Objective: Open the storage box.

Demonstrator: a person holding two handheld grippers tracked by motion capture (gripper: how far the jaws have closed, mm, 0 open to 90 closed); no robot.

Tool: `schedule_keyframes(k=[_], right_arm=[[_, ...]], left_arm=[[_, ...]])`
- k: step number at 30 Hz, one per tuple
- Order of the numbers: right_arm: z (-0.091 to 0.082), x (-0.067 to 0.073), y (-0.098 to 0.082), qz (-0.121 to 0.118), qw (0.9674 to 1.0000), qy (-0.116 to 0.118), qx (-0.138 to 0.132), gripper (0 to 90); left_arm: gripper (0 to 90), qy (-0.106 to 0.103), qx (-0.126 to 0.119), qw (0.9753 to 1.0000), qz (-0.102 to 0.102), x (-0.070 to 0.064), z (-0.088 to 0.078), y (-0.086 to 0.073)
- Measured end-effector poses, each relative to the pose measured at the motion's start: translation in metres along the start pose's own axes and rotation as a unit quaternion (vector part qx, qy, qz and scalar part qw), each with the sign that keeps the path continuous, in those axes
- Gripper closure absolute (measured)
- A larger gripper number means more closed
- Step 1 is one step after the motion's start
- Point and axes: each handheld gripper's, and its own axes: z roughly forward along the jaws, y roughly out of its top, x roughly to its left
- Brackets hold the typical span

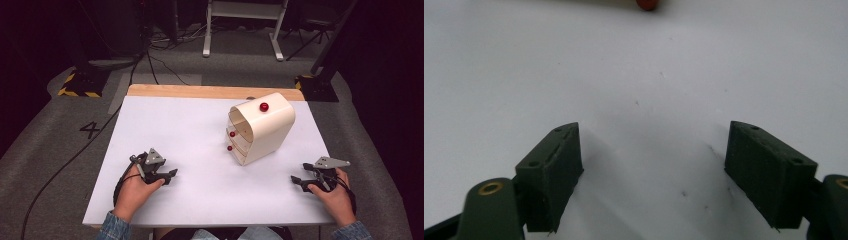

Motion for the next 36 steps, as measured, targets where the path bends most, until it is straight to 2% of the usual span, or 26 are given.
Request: schedule_keyframes(k=[2, 4, 6, 7, 9, 12, 18, 24, 32, 34, 36], right_arm=[[0.0, 0.0, 0.0, -0.002, 1.0, -0.001, 0.0, 22.9], [0.0, 0.0, 0.0, 0.0, 1.0, -0.001, 0.0, 22.9], [0.0, 0.0, 0.0, -0.001, 1.0, -0.001, -0.001, 22.9], [0.0, 0.0, 0.0, -0.001, 1.0, -0.001, -0.001, 22.9], [0.0, 0.0, 0.0, 0.0, 1.0, -0.001, -0.001, 23.0], [0.0, 0.0, -0.001, -0.001, 1.0, 0.0, -0.002, 23.0], [0.0, 0.0, -0.001, 0.0, 1.0, 0.002, -0.002, 23.1], [0.0, 0.0, -0.001, 0.001, 1.0, 0.002, -0.003, 23.0], [0.0, 0.0, -0.001, 0.0, 1.0, 0.001, -0.004, 23.1], [0.0, 0.0, -0.001, 0.0, 1.0, 0.001, -0.004, 23.1], [0.0, 0.0, -0.001, 0.0, 1.0, 0.001, -0.005, 23.1]], left_arm=[[40.1, -0.002, -0.021, 0.9997, 0.01, -0.002, -0.005, 0.007], [40.4, -0.013, -0.043, 0.9989, 0.015, -0.005, -0.011, 0.014], [40.8, -0.024, -0.064, 0.9974, 0.021, -0.008, -0.015, 0.021], [40.8, -0.036, -0.074, 0.9962, 0.031, -0.011, -0.016, 0.027], [40.8, -0.043, -0.075, 0.9957, 0.033, -0.012, -0.016, 0.029], [41.1, -0.055, -0.085, 0.9937, 0.048, -0.015, -0.013, 0.038], [42.2, -0.079, -0.099, 0.9898, 0.065, -0.02, -0.003, 0.055], [43.0, -0.105, -0.108, 0.9853, 0.081, -0.027, 0.014, 0.072], [43.1, -0.126, -0.117, 0.9802, 0.099, -0.036, 0.042, 0.091], [43.1, -0.126, -0.122, 0.9794, 0.1, -0.037, 0.05, 0.093], [43.6, -0.123, -0.121, 0.9804, 0.095, -0.038, 0.058, 0.094]])
